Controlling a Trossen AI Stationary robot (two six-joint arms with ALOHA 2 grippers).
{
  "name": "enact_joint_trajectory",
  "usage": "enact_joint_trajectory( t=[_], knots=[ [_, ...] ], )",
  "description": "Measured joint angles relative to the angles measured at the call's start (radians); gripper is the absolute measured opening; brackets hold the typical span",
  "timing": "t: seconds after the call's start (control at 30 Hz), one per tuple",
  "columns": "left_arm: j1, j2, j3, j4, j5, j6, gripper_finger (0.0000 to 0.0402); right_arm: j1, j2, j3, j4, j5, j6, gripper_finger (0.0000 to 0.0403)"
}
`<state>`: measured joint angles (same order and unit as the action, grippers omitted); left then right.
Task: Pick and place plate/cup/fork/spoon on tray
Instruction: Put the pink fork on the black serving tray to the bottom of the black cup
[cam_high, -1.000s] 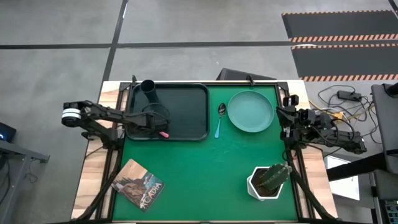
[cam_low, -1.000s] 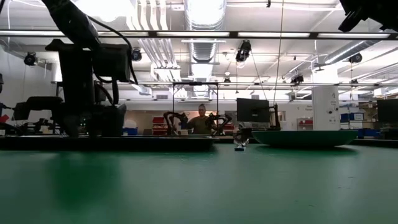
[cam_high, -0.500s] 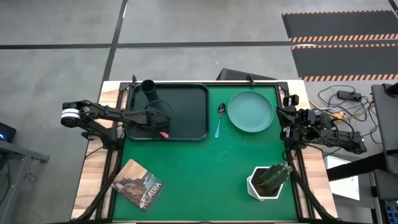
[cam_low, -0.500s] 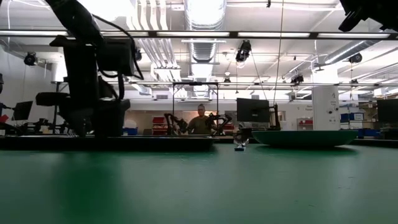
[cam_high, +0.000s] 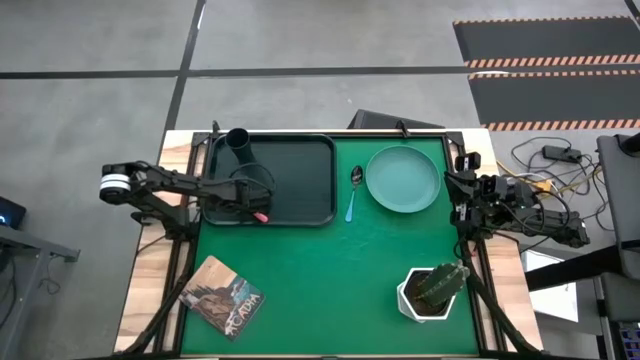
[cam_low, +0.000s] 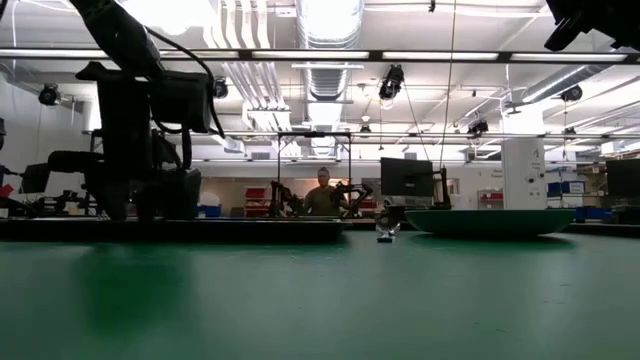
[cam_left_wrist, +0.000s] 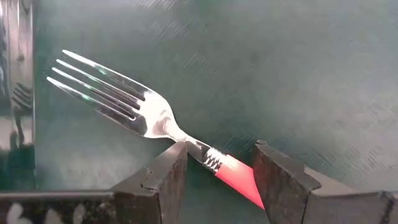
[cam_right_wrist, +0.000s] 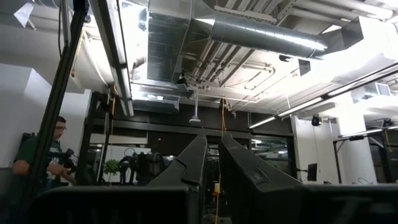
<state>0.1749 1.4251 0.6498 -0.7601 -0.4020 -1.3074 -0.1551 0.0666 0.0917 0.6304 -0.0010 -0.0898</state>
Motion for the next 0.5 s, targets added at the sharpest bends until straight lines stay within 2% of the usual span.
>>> enact_joint_trajectory(
  t=[0.23, 0.3, 0.4, 0.5],
  knots=[
    [0.022, -0.001, 0.050, 0.020, -0.071, 0.346, 0.0127, 0.000, 0.000, 0.000, 0.007, 0.002, -0.016, 0.0031],
    [0.024, -0.002, 0.064, 0.016, -0.071, 0.398, 0.0120, 0.000, 0.000, 0.000, 0.013, 0.002, -0.015, 0.0031],
    [0.024, -0.014, 0.088, 0.008, -0.069, 0.372, 0.0114, 0.000, 0.000, 0.000, 0.013, 0.002, -0.015, 0.0031],
    [0.022, -0.038, 0.103, 0.000, -0.033, 0.260, 0.0113, 0.000, 0.000, 0.000, 0.012, 0.002, -0.010, 0.0031]
  ],
)
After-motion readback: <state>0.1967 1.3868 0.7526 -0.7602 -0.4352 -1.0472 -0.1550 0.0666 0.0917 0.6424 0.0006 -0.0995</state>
